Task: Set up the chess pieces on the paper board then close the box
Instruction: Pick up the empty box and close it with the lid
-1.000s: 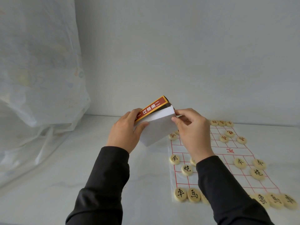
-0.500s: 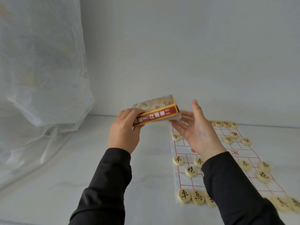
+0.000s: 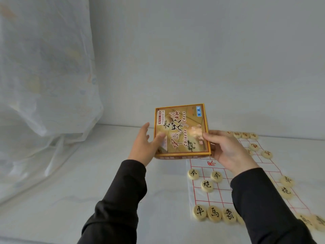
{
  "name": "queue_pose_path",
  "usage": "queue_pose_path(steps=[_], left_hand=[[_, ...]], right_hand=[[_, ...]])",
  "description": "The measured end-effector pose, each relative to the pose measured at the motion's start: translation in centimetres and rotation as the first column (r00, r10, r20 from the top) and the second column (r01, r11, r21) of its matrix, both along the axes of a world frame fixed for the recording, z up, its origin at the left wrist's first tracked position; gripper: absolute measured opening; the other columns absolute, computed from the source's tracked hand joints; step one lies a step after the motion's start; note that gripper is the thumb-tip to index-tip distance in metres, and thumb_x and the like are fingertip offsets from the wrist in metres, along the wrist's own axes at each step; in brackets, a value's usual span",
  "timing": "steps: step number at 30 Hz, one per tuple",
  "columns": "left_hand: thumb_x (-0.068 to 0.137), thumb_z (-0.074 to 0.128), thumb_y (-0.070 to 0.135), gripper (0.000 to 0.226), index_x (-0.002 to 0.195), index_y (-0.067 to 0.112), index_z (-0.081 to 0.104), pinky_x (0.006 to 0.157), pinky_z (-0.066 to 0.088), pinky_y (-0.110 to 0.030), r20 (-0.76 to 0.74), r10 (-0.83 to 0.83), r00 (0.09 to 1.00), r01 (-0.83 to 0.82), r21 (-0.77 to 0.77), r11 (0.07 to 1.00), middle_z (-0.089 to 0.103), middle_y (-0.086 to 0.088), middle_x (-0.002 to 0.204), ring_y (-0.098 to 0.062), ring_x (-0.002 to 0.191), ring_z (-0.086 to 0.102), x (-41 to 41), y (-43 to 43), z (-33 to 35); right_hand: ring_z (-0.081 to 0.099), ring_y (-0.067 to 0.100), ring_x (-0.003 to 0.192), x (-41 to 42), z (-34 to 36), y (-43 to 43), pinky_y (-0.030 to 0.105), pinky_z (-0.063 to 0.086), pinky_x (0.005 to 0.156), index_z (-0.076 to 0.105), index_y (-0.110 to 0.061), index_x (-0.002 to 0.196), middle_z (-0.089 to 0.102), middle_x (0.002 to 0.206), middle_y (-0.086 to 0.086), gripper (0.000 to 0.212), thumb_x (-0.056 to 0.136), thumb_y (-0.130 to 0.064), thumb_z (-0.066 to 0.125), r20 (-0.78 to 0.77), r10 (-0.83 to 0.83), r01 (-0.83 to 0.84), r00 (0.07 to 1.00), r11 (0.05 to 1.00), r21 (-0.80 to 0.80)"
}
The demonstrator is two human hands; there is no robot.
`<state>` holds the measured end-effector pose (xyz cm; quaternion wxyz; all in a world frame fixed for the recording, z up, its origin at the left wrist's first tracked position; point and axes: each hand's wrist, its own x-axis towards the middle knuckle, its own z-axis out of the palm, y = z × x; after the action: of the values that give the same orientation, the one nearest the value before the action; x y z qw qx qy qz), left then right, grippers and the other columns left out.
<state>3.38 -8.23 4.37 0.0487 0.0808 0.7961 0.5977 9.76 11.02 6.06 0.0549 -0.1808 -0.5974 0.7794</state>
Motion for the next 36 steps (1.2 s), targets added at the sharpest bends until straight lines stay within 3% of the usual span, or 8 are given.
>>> queue_pose_path(steps=[4,7,11,14,17,22,29,36], left_hand=[[0.085,0.065,0.022,0.054,0.133,0.017,0.042,0.085,0.054,-0.039,0.159,0.016,0.987,-0.053,0.234,0.971,0.063,-0.009,0.118,-0.022,0.099,0.065,-0.7,-0.5,-0.3],[0.081,0.069,0.011,0.030,0.106,0.018,0.055,0.072,0.053,-0.024,-0.007,0.036,0.999,-0.034,0.193,0.981,0.068,0.001,0.095,-0.013,0.087,0.066,-0.6,-1.4,0.3],[0.072,0.072,-0.007,0.038,0.091,0.022,0.056,0.063,0.049,-0.008,-0.232,0.016,0.972,0.010,0.108,0.994,0.064,0.011,0.084,0.008,0.072,0.061,-0.5,-2.4,0.7],[0.071,0.075,0.000,0.039,0.089,0.029,0.056,0.064,0.046,-0.006,-0.305,0.024,0.952,-0.030,-0.017,0.999,0.062,0.018,0.083,0.003,0.076,0.060,-0.5,-2.6,0.2],[0.074,0.073,0.004,0.037,0.101,0.025,0.060,0.075,0.046,-0.017,-0.317,0.047,0.947,-0.088,-0.117,0.989,0.063,0.015,0.088,-0.008,0.087,0.059,-0.5,-2.8,-0.5],[0.078,0.069,0.005,0.038,0.111,0.023,0.060,0.073,0.039,-0.013,-0.323,0.043,0.946,-0.110,-0.192,0.975,0.061,0.012,0.096,-0.006,0.092,0.053,-0.5,-2.9,-0.5],[0.076,0.069,0.004,0.035,0.106,0.020,0.061,0.083,0.047,-0.027,-0.307,0.019,0.952,-0.104,-0.265,0.959,0.063,0.009,0.096,-0.009,0.096,0.054,-0.3,-2.9,-0.2],[0.076,0.070,0.009,0.033,0.105,0.022,0.059,0.076,0.040,-0.021,-0.324,-0.002,0.946,-0.111,-0.328,0.938,0.063,0.009,0.097,-0.009,0.093,0.054,-0.3,-2.9,0.0]], right_hand=[[0.068,0.022,0.081,0.4,-0.1,0.2,0.033,0.052,0.066,0.054,-0.011,0.103,0.070,0.097,0.012,0.022,0.087,0.005,0.056,-0.075,0.079,-0.059,0.994,0.969,0.238],[0.066,0.015,0.096,0.4,-0.4,-0.2,0.028,0.052,0.075,0.049,-0.024,0.112,0.070,0.102,0.003,0.037,0.086,0.001,0.060,-0.104,0.119,-0.053,0.987,0.868,0.493],[0.059,0.007,0.105,0.1,-0.8,-1.2,0.026,0.054,0.083,0.052,-0.027,0.114,0.065,0.105,-0.008,0.045,0.080,-0.004,0.070,-0.224,0.102,0.082,0.969,0.725,0.684],[0.056,0.006,0.108,0.1,-1.3,-2.2,0.022,0.049,0.089,0.042,-0.028,0.128,0.060,0.112,-0.010,0.064,0.076,-0.006,0.074,-0.311,0.072,0.168,0.948,0.717,0.677],[0.051,0.000,0.104,0.1,-1.8,-3.3,0.006,0.045,0.076,0.029,-0.031,0.138,0.050,0.115,-0.015,0.078,0.077,-0.011,0.074,-0.315,0.093,0.185,0.944,0.643,0.743],[0.048,0.002,0.112,-0.2,-2.8,-4.0,-0.004,0.039,0.068,0.036,-0.017,0.131,0.041,0.141,0.001,0.064,0.078,-0.012,0.073,-0.400,0.086,0.334,0.913,0.406,0.850],[0.041,0.026,0.129,-1.0,-3.7,-3.7,0.027,0.045,0.089,0.064,-0.012,0.102,0.034,0.146,0.013,0.032,0.073,-0.012,0.077,-0.445,0.223,0.441,0.867,0.072,0.895],[0.043,0.027,0.128,-1.2,-3.2,-4.3,0.037,0.047,0.097,0.044,-0.015,0.120,0.035,0.144,0.013,0.062,0.070,-0.013,0.080,-0.453,0.224,0.439,0.863,0.110,0.892]])
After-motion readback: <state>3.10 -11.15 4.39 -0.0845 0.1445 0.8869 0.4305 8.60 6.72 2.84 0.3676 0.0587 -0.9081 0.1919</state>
